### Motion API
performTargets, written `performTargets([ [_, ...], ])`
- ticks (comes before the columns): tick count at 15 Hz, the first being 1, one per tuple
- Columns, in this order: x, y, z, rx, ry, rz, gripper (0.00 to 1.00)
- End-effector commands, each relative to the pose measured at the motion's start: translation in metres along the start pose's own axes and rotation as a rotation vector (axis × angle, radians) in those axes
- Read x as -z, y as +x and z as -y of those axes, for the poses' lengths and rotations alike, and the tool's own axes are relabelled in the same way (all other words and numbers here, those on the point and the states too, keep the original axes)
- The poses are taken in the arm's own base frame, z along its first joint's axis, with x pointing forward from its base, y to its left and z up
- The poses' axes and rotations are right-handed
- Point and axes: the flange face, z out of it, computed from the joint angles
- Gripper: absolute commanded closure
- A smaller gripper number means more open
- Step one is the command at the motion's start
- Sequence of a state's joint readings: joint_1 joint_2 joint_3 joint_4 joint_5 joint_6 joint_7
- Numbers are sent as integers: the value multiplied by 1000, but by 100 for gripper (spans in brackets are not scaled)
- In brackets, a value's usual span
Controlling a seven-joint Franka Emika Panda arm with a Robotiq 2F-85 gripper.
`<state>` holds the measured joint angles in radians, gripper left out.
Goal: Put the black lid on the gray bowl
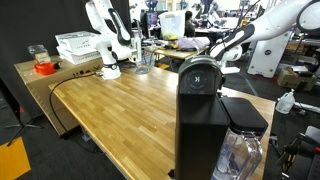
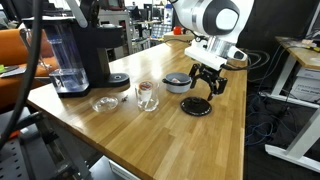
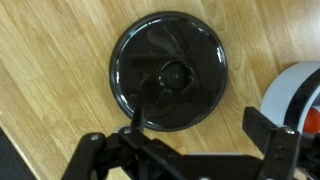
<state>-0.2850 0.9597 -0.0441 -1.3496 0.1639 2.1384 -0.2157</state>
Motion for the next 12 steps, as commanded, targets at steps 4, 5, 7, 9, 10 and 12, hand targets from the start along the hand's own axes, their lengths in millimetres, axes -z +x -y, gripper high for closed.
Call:
performTargets([
  [4,3,-24,-10,-54,18,-52,0],
  [5,3,-26,-7,-50,17,-48,0],
  [7,2,-30,-2,-38,18,-32,0],
  [9,-4,-32,2,-32,23,-12,0],
  [10,-8,-33,4,-32,26,-4,0],
  [12,-15,-37,4,-39,27,14,0],
])
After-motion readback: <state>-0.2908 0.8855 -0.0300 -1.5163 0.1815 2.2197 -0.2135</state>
